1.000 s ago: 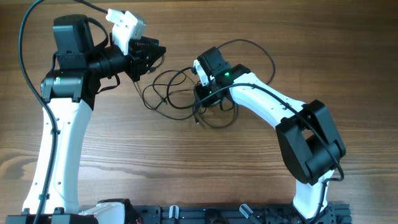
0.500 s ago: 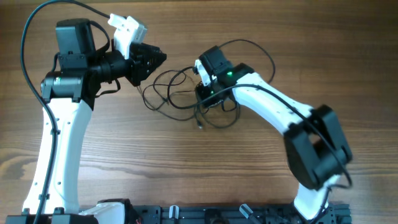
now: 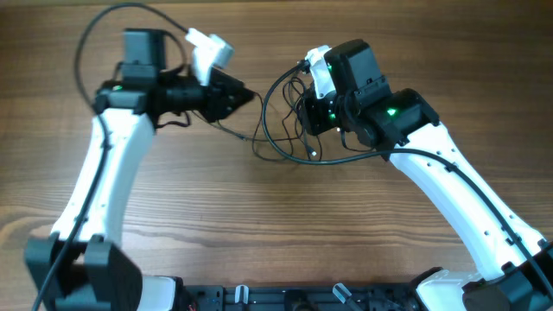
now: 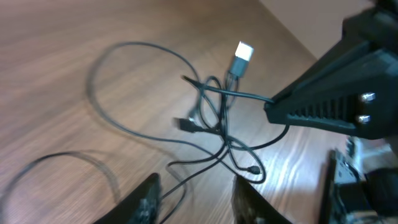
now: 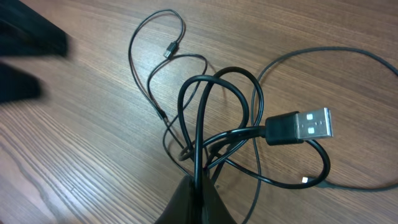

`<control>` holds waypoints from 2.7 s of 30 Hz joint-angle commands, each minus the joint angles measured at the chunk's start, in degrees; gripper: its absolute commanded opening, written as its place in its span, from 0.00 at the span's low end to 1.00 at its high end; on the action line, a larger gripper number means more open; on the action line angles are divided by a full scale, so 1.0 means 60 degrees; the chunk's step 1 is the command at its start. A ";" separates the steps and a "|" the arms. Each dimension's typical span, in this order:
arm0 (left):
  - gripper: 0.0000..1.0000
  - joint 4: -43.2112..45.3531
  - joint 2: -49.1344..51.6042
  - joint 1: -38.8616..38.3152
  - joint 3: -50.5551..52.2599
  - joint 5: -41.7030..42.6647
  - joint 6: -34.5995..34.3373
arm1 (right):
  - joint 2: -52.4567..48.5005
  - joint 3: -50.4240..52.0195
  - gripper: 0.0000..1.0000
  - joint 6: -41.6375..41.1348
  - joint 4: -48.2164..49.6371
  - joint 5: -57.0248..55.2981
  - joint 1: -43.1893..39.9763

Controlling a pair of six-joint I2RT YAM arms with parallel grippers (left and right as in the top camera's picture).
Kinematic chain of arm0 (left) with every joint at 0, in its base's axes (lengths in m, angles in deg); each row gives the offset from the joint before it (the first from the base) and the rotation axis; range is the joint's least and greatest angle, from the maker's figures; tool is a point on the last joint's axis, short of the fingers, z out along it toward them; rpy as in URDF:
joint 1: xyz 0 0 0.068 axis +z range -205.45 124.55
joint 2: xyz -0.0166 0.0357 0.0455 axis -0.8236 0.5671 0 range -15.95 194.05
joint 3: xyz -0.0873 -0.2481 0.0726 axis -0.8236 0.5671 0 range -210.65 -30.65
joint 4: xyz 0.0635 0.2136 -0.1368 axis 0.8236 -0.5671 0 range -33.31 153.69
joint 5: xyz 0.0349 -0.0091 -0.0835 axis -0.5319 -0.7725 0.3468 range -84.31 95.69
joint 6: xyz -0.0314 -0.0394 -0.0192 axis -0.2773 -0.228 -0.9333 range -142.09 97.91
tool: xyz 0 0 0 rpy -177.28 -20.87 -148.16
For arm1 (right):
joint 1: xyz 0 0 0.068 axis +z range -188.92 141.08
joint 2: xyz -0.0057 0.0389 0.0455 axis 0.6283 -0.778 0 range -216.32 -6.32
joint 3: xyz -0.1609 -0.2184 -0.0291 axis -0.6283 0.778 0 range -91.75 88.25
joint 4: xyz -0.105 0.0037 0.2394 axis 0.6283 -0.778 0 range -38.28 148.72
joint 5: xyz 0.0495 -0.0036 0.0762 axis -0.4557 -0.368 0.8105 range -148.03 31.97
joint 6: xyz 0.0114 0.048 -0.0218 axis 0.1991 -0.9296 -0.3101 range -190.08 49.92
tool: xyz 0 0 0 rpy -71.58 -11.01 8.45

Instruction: Untangle cables

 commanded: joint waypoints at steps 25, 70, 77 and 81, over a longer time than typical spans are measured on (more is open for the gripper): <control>0.23 0.2422 0.1078 -0.1413 -0.0040 0.0568 0.0484 | 0.1268 -0.0091 0.05 -0.0062 -0.0525 0.0612 0.0007; 0.04 0.1053 0.0838 0.2728 -0.0044 -0.1424 -0.1275 | 0.1268 -0.0080 0.05 -0.0317 -0.1177 -0.0736 -0.3180; 0.04 0.1293 0.0481 0.1683 -0.0044 0.1370 -0.1271 | 0.1137 0.0189 0.50 0.2820 -0.1220 0.3271 -0.3184; 0.04 0.1989 -0.0273 0.1049 -0.0044 0.1730 -0.1399 | 0.0747 0.0448 0.53 0.3340 -0.1333 0.4080 -0.3180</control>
